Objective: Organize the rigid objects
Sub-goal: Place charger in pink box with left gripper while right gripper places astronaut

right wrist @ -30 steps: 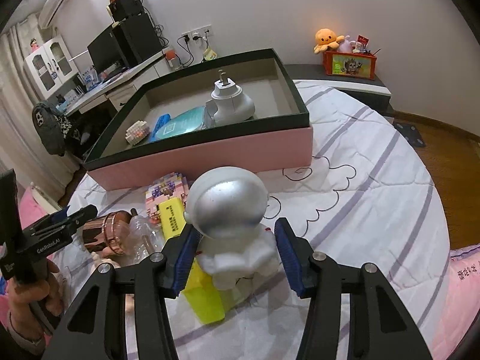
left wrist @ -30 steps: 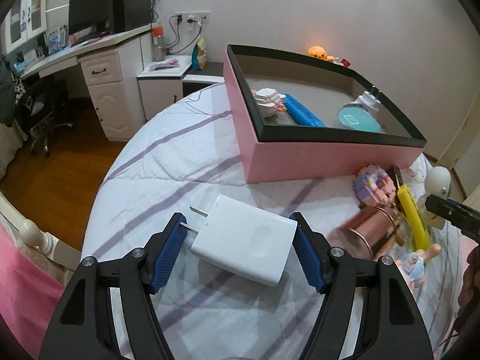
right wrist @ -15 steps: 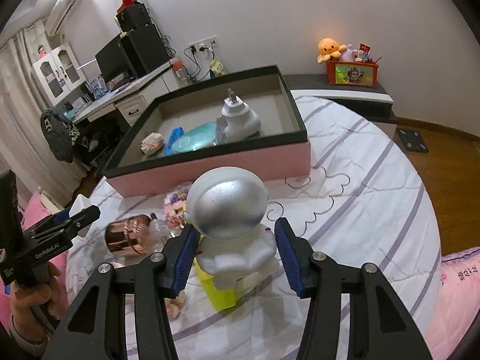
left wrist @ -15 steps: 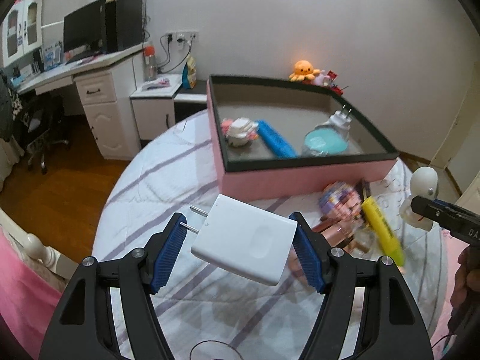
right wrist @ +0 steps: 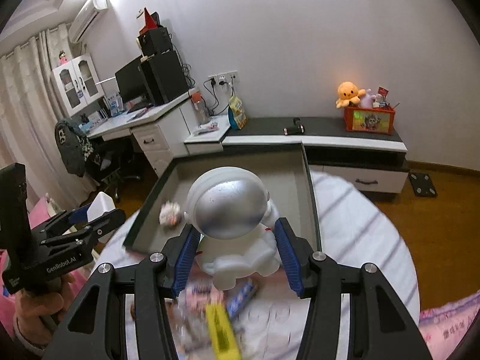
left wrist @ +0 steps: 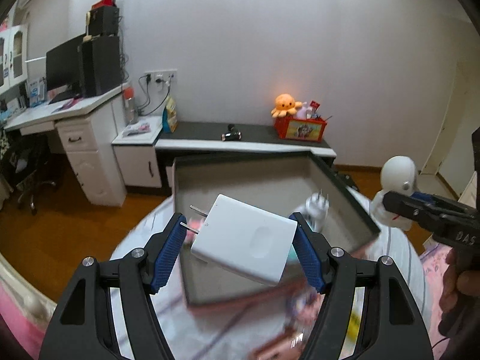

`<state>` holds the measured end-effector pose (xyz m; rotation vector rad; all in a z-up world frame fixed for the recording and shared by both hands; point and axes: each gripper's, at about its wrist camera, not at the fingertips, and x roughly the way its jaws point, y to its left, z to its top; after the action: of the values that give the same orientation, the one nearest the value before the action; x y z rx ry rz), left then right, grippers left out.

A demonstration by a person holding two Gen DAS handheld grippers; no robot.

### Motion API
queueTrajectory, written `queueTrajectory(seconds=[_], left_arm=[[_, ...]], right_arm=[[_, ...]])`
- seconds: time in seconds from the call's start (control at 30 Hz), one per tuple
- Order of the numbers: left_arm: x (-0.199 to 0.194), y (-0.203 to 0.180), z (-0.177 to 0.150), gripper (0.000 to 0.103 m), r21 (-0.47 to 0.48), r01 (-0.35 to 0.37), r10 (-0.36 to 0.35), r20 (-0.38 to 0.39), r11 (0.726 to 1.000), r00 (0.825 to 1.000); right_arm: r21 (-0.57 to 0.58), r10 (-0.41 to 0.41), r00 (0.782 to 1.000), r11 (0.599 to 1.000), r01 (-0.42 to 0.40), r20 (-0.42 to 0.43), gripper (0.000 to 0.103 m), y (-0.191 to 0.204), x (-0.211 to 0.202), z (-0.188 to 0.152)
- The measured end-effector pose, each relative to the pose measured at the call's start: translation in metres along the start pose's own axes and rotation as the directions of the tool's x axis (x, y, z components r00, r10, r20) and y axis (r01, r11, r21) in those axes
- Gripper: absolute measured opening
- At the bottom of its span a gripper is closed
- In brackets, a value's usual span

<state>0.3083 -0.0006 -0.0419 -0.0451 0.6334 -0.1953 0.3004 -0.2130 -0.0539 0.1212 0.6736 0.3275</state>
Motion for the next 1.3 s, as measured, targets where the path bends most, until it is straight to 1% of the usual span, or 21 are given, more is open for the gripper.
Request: queueTrajectory(seconds=[0.1, 0.23, 0.37, 0.53, 0.57, 0.6, 0.63, 0.67, 0.7, 0.73, 0.77, 0.83, 0.87, 1.0, 1.03, 1.07, 1.3], left_arm=[[0.022, -0.002, 0.019, 0.071, 0.004, 0.004, -0.004, 0.001, 1.0, 1.0], [0.055, -0.003, 0.036, 0.071, 0.007, 0.003, -0.003, -0.021, 1.0, 1.0], [0.083, -0.004, 0.043, 0.071, 0.011, -0.004, 0.005, -0.049, 1.0, 0.999], [0.109, -0.002, 0.041, 0.072, 0.008, -0.024, 0.025, -0.099, 1.0, 0.995], [0.114, -0.001, 0.04, 0.076, 0.008, -0.033, 0.033, -0.11, 0.999, 0.993], [0.119, -0.001, 0.038, 0.085, 0.01, -0.044, 0.045, -0.129, 0.999, 0.991], [0.121, -0.001, 0.038, 0.089, 0.011, -0.051, 0.052, -0.135, 0.999, 0.989], [0.12, 0.001, 0.035, 0.094, 0.01, -0.066, 0.067, -0.132, 0.998, 0.989], [0.118, 0.001, 0.034, 0.097, 0.008, -0.072, 0.073, -0.126, 0.997, 0.989], [0.116, 0.002, 0.033, 0.098, 0.003, -0.073, 0.073, -0.12, 0.997, 0.99], [0.113, 0.004, 0.032, 0.1, -0.004, -0.073, 0.072, -0.116, 0.997, 0.991], [0.105, 0.007, 0.03, 0.101, -0.019, -0.079, 0.077, -0.1, 0.997, 0.992], [0.1, 0.008, 0.028, 0.101, -0.024, -0.081, 0.078, -0.095, 0.996, 0.992], [0.078, 0.013, 0.021, 0.102, -0.037, -0.083, 0.08, -0.069, 0.996, 0.994], [0.072, 0.014, 0.02, 0.102, -0.039, -0.082, 0.079, -0.064, 0.996, 0.995], [0.066, 0.014, 0.019, 0.102, -0.042, -0.081, 0.078, -0.058, 0.996, 0.995], [0.019, 0.011, 0.007, 0.102, -0.043, -0.067, 0.067, -0.016, 0.997, 0.998]], right_arm=[[0.005, -0.01, 1.0, 1.0, 0.01, -0.013, 0.053, -0.007, 0.022, 0.017], [0.019, -0.013, 0.999, 1.0, 0.014, -0.037, 0.053, -0.014, 0.051, 0.03], [0.027, -0.015, 0.997, 0.999, 0.017, -0.073, 0.053, -0.019, 0.079, 0.037], [0.041, -0.026, 0.994, 0.999, 0.031, -0.11, 0.053, -0.024, 0.103, 0.039], [0.041, -0.03, 0.992, 0.999, 0.036, -0.12, 0.053, -0.025, 0.108, 0.038], [0.042, -0.037, 0.991, 0.998, 0.042, -0.127, 0.053, -0.026, 0.112, 0.038], [0.045, -0.045, 0.99, 0.998, 0.052, -0.135, 0.055, -0.027, 0.115, 0.036], [0.049, -0.047, 0.989, 0.997, 0.054, -0.139, 0.058, -0.029, 0.116, 0.034], [0.053, -0.046, 0.989, 0.997, 0.054, -0.139, 0.071, -0.03, 0.117, 0.034], [0.056, -0.061, 0.989, 0.996, 0.069, -0.134, 0.082, -0.03, 0.115, 0.031], [0.056, -0.065, 0.989, 0.996, 0.073, -0.132, 0.083, -0.031, 0.115, 0.031], [0.058, -0.066, 0.988, 0.996, 0.075, -0.137, 0.084, -0.031, 0.112, 0.029], [0.056, -0.08, 0.987, 0.995, 0.088, -0.137, 0.086, -0.03, 0.109, 0.028], [0.072, -0.103, 0.988, 0.991, 0.112, -0.118, 0.09, -0.028, 0.093, 0.025], [0.078, -0.105, 0.988, 0.99, 0.114, -0.113, 0.098, -0.027, 0.088, 0.024], [0.084, -0.106, 0.989, 0.99, 0.114, -0.103, 0.103, -0.026, 0.082, 0.022], [0.092, -0.101, 0.994, 0.99, 0.104, -0.039, 0.103, -0.011, 0.034, 0.012]])
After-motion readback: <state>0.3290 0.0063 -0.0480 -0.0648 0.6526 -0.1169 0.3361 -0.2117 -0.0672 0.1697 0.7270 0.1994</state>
